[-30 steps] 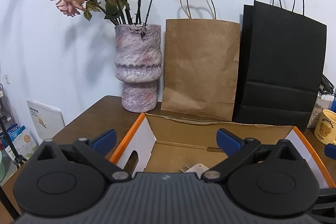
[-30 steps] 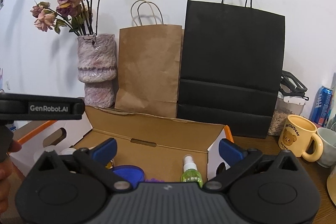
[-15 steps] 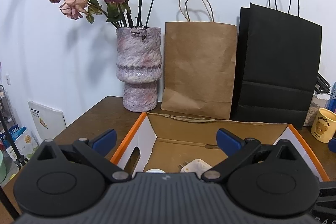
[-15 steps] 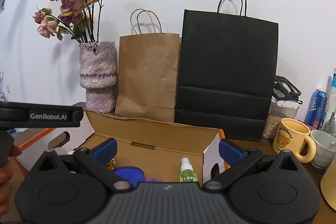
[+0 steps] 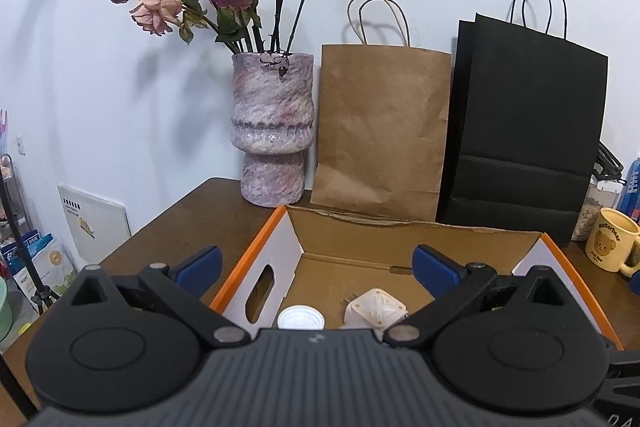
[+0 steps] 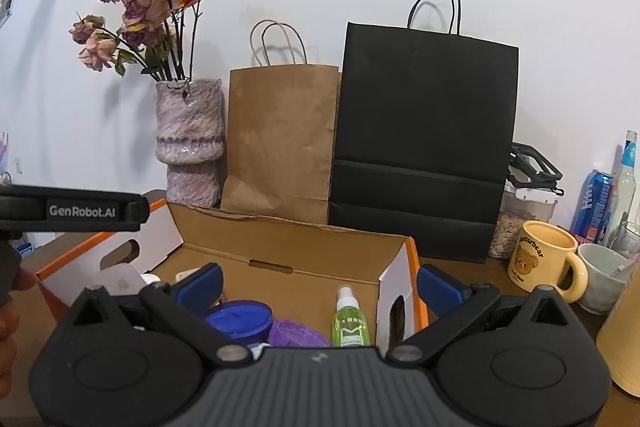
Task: Organize rigid objects
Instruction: 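Move both grippers back from the box toward the blue lid and tape roll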
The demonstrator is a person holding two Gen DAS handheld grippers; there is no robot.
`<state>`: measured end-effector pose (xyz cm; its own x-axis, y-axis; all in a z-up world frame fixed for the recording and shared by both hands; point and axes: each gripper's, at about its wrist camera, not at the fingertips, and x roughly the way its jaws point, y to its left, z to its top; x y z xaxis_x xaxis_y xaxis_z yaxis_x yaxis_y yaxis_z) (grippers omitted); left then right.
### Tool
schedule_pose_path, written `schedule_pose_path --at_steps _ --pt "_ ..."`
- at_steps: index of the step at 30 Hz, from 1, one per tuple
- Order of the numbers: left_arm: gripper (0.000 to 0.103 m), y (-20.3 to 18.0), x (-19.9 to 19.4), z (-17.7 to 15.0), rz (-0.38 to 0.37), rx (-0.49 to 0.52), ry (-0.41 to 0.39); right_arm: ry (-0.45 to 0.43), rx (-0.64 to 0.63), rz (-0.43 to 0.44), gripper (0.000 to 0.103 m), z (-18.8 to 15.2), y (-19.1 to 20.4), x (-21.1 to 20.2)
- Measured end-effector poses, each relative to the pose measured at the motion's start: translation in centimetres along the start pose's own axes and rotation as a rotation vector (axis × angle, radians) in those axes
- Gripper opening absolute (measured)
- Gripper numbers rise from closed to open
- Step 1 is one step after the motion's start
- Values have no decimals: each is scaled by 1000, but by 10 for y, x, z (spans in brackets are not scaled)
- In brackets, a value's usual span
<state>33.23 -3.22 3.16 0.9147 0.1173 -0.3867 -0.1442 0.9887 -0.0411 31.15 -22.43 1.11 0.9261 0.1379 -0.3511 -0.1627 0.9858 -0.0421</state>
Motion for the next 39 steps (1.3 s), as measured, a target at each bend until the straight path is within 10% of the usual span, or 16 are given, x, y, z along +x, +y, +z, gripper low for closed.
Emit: schedule_pose_path --at_steps 39 --pt "103 -14 -92 -56 -52 31 76 70 -42 -19 103 -51 -24 -100"
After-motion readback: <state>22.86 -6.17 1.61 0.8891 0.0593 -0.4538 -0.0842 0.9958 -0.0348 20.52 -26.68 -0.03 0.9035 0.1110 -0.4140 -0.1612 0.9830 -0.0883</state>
